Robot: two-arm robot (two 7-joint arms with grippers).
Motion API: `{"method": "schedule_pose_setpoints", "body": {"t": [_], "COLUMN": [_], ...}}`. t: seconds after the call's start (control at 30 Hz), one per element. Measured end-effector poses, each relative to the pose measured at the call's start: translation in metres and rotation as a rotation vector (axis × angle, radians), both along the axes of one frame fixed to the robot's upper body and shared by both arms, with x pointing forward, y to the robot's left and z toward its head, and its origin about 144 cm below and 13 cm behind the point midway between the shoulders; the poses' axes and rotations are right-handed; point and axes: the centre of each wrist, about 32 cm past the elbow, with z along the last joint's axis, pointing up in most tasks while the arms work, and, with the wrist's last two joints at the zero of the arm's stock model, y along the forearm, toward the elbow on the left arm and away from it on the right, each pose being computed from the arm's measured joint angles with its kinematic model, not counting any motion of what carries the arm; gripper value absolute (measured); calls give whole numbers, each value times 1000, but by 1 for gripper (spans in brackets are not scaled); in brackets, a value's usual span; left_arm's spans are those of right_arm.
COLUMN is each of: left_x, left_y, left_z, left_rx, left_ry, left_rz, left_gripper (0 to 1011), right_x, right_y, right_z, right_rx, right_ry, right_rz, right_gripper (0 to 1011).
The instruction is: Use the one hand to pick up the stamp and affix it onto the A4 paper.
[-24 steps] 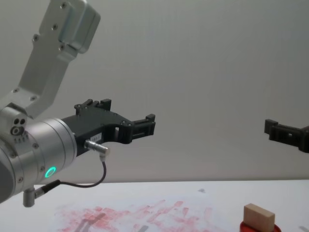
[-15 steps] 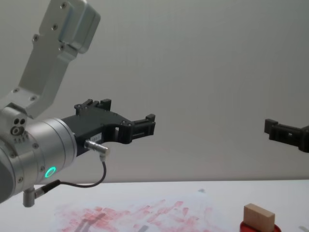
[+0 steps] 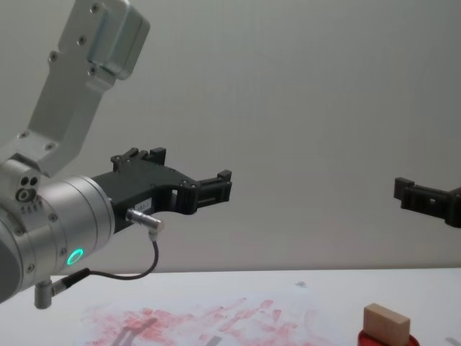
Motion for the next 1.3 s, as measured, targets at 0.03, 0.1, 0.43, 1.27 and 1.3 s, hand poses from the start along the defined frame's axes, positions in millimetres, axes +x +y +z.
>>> {"method": "schedule_pose_setpoints", "body": {"t": [0.03,0.1,0.43,1.27,1.3], "left_x": [0,0,0,0,0], "left_y": [0,0,0,0,0], "left_z": [0,0,0,0,0], "left_rx": [0,0,0,0,0], "left_ry": [0,0,0,0,0], "left_rz": [0,0,0,0,0], "left_gripper": [1001,1001,1001,1001,1001], "right_x": [0,0,0,-2,-2], "right_y": [0,0,0,-7,-8], "right_z": [0,0,0,8,8], "right_rx": [0,0,-1,-16,-19], "right_ry": [0,0,0,63,77], "right_rz": [0,0,0,33,32], "right_gripper": [1001,1001,1001,1001,1001]}}
